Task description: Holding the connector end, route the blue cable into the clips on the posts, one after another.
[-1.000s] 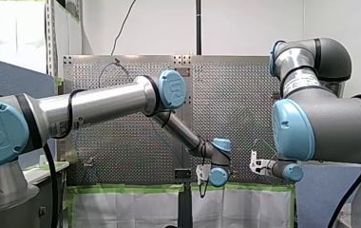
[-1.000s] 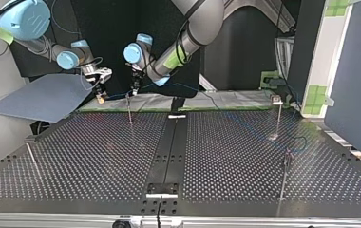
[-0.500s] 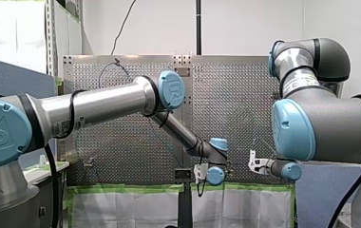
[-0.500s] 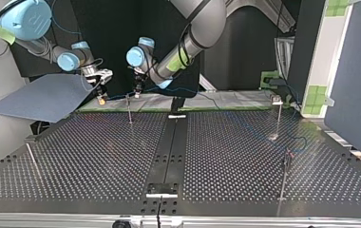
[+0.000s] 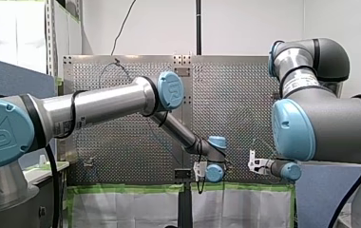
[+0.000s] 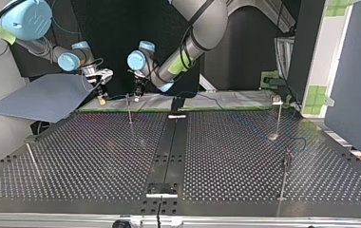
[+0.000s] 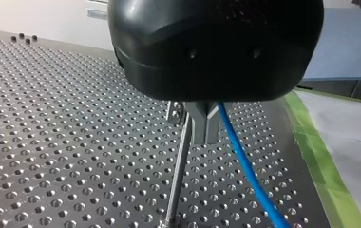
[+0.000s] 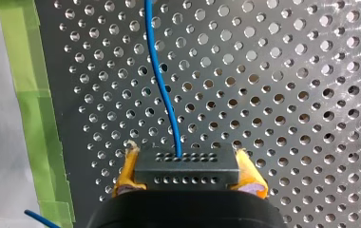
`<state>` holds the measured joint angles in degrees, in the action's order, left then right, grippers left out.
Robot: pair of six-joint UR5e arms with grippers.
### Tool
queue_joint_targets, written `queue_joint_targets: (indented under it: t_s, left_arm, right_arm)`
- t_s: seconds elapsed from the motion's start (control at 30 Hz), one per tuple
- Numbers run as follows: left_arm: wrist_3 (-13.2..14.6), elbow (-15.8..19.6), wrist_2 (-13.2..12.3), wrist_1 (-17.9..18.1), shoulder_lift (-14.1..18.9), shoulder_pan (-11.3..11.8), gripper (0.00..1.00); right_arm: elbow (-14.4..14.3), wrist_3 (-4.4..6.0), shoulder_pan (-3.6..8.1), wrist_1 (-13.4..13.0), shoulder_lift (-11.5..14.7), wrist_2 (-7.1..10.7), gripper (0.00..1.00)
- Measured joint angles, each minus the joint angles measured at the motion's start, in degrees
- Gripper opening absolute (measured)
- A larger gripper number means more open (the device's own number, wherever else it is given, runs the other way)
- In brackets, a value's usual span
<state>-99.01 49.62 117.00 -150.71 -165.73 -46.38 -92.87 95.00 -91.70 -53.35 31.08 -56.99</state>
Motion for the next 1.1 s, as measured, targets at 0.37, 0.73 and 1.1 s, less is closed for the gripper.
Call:
queue_joint_targets:
  t_s: [0.37,0.73,1.1]
  left_arm:
    - [-0.88,-0.18,-1.46,-0.05,-0.06,1.38,0.00]
    - [-1.74,-0.86,-3.15,-0.60,-0.08,2.48,0.00]
    - [-2.29,-1.24,-5.02,-2.17,-0.26,2.86,0.00]
  right_arm:
    - [0.00,0.05,-0.17,-0.01,0.00,0.03,0.00]
    - [0.01,0.15,-0.20,-0.01,0.00,0.03,0.00]
    - [0.09,0.14,-0.33,0.07,0.00,0.04,0.00]
